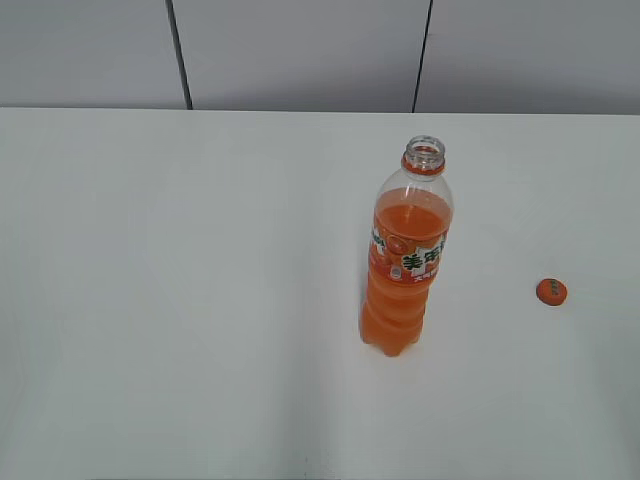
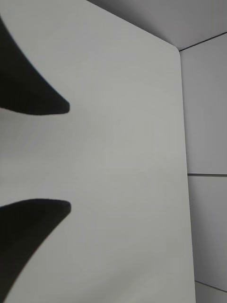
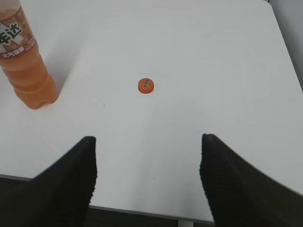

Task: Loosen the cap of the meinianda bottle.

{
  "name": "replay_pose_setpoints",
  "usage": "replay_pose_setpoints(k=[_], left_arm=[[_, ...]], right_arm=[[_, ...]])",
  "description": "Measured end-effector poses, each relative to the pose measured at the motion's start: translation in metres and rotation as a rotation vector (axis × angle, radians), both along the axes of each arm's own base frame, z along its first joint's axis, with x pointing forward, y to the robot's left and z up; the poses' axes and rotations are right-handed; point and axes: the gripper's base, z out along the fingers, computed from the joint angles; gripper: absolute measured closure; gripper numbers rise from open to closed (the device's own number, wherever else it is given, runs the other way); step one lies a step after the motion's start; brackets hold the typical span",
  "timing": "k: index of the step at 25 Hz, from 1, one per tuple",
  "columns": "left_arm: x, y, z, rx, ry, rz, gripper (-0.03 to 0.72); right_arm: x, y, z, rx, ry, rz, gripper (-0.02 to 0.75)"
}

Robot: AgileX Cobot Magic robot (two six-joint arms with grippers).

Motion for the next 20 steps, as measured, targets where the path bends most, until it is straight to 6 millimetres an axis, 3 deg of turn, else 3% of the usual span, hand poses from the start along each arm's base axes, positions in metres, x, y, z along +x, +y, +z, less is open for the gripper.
replay_pose_setpoints(k=[20], left_arm=[[0.0, 0.0, 0.0, 0.0, 0.0, 0.0, 0.358]], right_arm=[[0.0, 0.0, 0.0, 0.001, 0.0, -0.001, 0.224]])
